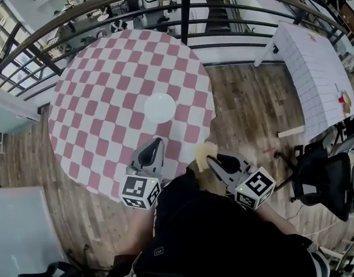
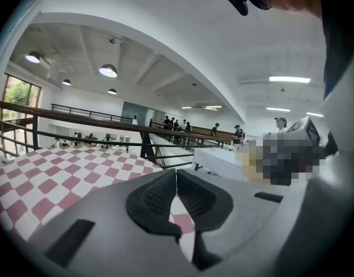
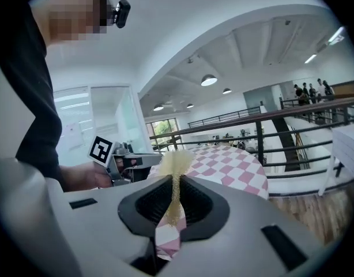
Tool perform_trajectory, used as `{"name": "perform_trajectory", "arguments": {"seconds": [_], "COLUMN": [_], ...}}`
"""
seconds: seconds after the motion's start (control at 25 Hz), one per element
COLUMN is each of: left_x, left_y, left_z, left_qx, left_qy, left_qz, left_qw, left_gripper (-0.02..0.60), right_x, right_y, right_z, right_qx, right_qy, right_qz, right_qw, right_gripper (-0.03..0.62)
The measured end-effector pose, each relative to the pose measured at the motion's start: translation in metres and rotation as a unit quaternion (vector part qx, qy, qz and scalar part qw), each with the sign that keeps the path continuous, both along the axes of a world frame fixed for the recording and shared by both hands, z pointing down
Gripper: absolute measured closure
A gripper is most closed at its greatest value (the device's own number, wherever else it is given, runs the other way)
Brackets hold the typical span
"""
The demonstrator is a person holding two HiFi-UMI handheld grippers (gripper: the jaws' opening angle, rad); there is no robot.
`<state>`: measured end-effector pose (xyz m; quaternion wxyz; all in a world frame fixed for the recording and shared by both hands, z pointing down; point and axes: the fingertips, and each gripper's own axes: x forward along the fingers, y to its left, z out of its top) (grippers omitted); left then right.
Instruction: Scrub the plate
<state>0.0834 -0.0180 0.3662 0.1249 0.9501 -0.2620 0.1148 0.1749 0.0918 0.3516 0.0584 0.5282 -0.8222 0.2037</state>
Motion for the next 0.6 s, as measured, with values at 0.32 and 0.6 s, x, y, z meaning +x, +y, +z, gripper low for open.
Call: {"name": "perform_trajectory", "arguments": {"seconds": [0.32,0.6], "left_x": [-0.025,-0.052], "left_y": [-0.094,-0.124], "left_z": [0.031,0.061], "left_qx": [-0.023,-0.06], "left_qy": [0.028,0.014], "left_qz": [-0.101,-0.146], "left_qw": [0.9942,0.9874], "left_gripper": [0.571,0.569], "right_x": [0.001,-0.041], "right_y": [-0.122,-0.185], "right_z": [0.025,0.044], "right_qx": [-0.051,-0.075], "right_qy": [0.027,0.031], "right_qz": [-0.085,-0.193], "right_qw": [0.995,0.978], "right_gripper": [0.548,0.548]}}
